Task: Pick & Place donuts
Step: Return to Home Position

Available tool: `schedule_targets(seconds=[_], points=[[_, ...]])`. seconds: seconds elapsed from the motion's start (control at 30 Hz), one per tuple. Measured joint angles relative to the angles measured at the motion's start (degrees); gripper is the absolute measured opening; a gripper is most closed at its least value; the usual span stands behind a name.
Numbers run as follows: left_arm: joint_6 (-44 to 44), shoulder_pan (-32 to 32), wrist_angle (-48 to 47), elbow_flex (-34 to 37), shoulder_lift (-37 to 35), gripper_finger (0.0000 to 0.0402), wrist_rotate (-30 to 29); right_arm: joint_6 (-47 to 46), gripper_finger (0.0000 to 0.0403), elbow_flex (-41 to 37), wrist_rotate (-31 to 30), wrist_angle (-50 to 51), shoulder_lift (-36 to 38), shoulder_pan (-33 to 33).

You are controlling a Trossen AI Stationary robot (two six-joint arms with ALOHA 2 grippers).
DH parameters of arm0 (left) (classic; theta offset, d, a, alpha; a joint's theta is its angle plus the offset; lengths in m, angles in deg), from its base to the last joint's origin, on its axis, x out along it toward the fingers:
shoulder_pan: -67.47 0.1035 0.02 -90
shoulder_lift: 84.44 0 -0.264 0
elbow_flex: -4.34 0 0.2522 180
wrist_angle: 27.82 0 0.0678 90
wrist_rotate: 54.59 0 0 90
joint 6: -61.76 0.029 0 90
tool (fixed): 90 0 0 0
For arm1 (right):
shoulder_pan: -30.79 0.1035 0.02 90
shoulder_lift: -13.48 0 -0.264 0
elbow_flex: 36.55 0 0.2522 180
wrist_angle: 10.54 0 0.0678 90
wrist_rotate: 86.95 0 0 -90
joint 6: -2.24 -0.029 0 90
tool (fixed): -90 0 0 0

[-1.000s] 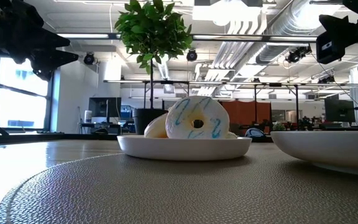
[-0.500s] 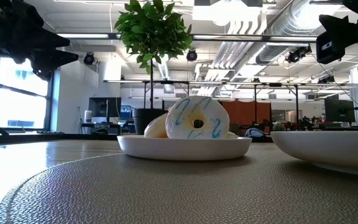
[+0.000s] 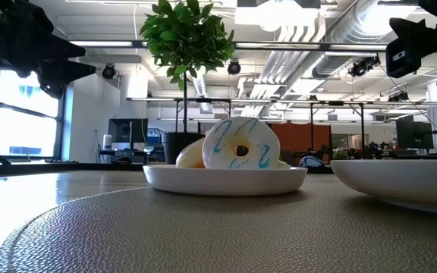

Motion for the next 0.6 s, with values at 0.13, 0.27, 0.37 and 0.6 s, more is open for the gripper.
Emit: schedule_targets(seconds=[0.13, 0.27, 0.37, 0.6], points=[[0.0, -0.5, 0.0, 0.0, 0.1, 0.0202, -0.2, 0.0, 0.0169, 0.0, 0.0, 0.0, 0.0, 0.0], [0.0, -0.4, 0.0, 0.0, 0.3, 0.0202, 0.8, 0.0, 0.0169, 0.0, 0.0, 0.0, 0.0, 0.0], [0.0, -0.4, 0.0, 0.0, 0.3, 0.0202, 0.8, 0.0, 0.0169, 0.0, 0.0, 0.0, 0.0, 0.0], [0.0, -0.4, 0.0, 0.0, 0.3, 0.0202, 0.9, 0.0, 0.0169, 0.0, 0.0, 0.0, 0.0, 0.0]])
